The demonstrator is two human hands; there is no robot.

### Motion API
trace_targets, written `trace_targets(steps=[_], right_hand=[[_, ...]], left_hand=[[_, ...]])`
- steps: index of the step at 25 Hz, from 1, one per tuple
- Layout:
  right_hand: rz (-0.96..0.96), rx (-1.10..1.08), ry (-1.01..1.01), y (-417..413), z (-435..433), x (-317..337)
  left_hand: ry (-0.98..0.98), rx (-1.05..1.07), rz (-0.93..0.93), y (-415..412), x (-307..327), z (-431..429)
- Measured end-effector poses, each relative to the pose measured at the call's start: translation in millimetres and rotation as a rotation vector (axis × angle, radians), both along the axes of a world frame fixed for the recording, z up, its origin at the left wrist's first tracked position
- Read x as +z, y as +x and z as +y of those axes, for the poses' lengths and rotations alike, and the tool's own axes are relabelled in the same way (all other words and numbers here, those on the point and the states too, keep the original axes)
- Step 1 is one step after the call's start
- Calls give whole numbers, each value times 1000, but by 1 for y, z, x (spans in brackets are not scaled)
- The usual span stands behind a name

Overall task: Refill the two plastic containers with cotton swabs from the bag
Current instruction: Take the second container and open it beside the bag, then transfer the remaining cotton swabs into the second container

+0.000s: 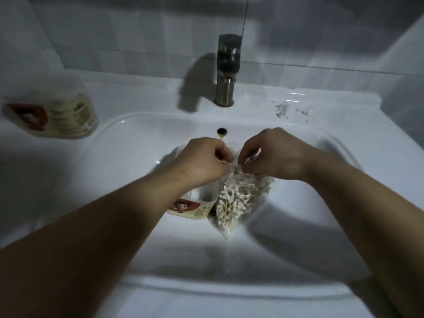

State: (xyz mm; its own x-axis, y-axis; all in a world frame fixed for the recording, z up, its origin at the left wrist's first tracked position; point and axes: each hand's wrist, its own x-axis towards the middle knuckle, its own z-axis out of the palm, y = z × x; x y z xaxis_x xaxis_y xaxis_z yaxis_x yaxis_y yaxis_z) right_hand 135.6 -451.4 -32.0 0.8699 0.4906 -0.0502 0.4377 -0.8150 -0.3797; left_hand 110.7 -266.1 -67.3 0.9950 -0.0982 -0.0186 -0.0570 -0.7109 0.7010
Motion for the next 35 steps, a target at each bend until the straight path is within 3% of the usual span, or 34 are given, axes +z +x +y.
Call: trace_targets(steps=[2, 6, 9, 12, 17, 24, 29, 35], right_hand=[[-3, -17, 44, 0, 1, 0], [27, 31, -62, -1, 10, -8], [-34, -5, -52, 0, 8, -4], [-49, -33, 121, 4, 1, 0], [-91, -44, 240, 6, 0, -4], [141, -156, 496, 5, 5, -6], [69, -157, 373, 6, 3, -3], [32, -227, 489, 13, -3, 0]], left_hand=[[21, -39, -121, 0, -1, -3], [-246, -103, -281, -5, 4, -15], [-230, -117, -194, -4, 0, -17], [-116, -124, -125, -3, -1, -14], [-154, -126, -62, 1, -6, -13], [-176, -143, -5, 4, -15, -15], [-103, -164, -21, 5, -18, -14], [-137, -129, -16, 6, -17, -13]])
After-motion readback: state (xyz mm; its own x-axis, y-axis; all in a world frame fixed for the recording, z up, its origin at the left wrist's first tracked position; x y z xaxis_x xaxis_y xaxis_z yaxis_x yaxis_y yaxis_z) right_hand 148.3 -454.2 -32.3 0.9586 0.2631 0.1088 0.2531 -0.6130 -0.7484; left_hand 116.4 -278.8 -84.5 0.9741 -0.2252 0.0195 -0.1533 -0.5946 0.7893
